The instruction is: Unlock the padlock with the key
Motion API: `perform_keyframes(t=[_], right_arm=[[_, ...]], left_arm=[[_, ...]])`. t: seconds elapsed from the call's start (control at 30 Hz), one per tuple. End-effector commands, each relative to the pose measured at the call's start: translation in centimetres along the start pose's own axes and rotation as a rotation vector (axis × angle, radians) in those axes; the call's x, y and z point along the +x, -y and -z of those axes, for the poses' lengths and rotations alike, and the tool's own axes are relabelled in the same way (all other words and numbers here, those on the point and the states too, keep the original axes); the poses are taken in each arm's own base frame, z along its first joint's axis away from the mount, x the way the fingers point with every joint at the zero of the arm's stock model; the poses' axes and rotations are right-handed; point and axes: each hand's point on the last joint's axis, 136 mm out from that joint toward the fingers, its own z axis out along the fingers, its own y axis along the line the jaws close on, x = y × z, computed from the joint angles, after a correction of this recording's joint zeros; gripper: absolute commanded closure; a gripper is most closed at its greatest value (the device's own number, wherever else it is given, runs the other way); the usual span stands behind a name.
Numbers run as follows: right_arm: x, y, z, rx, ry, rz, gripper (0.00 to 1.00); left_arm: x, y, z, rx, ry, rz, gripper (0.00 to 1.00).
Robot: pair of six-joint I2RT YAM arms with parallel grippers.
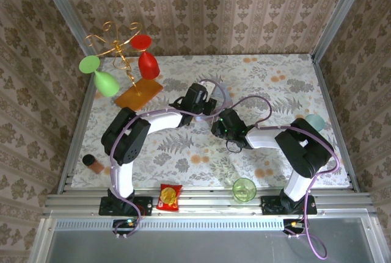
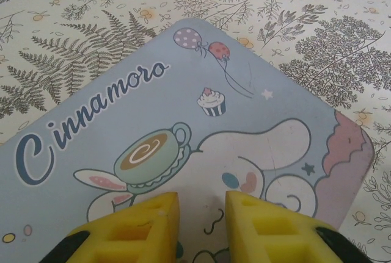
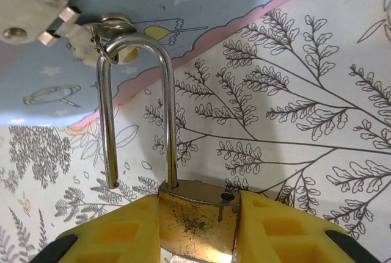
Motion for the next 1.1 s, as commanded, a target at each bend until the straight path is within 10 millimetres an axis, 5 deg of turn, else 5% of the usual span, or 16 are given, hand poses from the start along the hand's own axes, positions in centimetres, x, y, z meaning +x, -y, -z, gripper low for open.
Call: perform_keyframes(t=[0.0,0.57,0.83,1.07], right_arm=[[3.5,4.8,-1.6,0.173,-0.057,-0.090,0.71],[-0.4,2.7,-2.5,0.123,0.076,-0.220,0.73],[-2.3,4.5,-2.2,0.135,0.107,-0.239,0.75],[-3.9,3.6,-1.2,-0.076,0.176,-0.232,0.81]], left_arm=[[4.4,-0.6,0.0,-0.012,-0.102,-0.009,0.74],[7.5,-1.1,1.1,0.031,-0.123,-0.049,0.80],[7.8,-1.1,1.2,0.033,-0.126,-0.052,0.82],[8.6,-1.3,0.6,0.031,-0.138,-0.046,0.84]])
